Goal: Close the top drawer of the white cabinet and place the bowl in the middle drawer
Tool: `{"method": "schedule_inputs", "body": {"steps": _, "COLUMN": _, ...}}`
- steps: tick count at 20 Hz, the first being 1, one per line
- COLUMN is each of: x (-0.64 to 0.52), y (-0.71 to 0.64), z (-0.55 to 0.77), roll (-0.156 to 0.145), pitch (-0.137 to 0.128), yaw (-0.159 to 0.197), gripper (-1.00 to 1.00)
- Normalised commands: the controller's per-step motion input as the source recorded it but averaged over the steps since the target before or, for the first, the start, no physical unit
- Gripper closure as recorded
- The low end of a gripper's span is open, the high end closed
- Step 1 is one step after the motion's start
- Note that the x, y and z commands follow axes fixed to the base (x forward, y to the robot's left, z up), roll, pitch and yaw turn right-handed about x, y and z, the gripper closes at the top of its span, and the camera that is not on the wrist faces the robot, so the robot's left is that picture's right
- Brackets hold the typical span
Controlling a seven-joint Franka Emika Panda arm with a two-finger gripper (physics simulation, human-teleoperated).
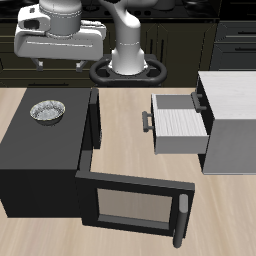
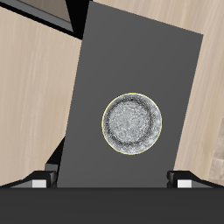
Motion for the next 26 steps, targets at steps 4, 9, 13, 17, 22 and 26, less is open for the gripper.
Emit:
{"method": "schedule_inputs", "body": {"steps": 4, "x": 0.05, "y": -0.04, "z": -0.05, "roll": -0.014, "pitch": 0.0, "yaw": 0.012, "gripper": -1.0}}
{"method": "schedule_inputs", "body": {"steps": 9, "x": 0.05, "y": -0.13, "z": -0.06, "roll": -0.023, "pitch": -0.001, "yaw": -0.015, "gripper": -1.0}}
{"method": "schedule_inputs", "body": {"steps": 13, "x": 0.04, "y": -0.13, "z": -0.09, "roll": -0.024, "pitch": -0.007, "yaw": -0.011, "gripper": -1.0}}
{"method": "schedule_inputs", "body": {"steps": 17, "x": 0.05, "y": -0.01, "z": -0.13, "roll": -0.029, "pitch": -0.018, "yaw": -0.008, "gripper": -1.0}}
{"method": "schedule_inputs", "body": {"steps": 22, "x": 0.06, "y": 0.05, "z": -0.2, "roll": -0.001, "pitch": 0.017, "yaw": -0.001, "gripper": -1.0}}
{"method": "schedule_inputs", "body": {"steps": 26, "x": 0.04, "y": 0.05, "z": -0.13, "roll": 0.008, "pitch": 0.017, "yaw": 0.002, "gripper": -1.0}}
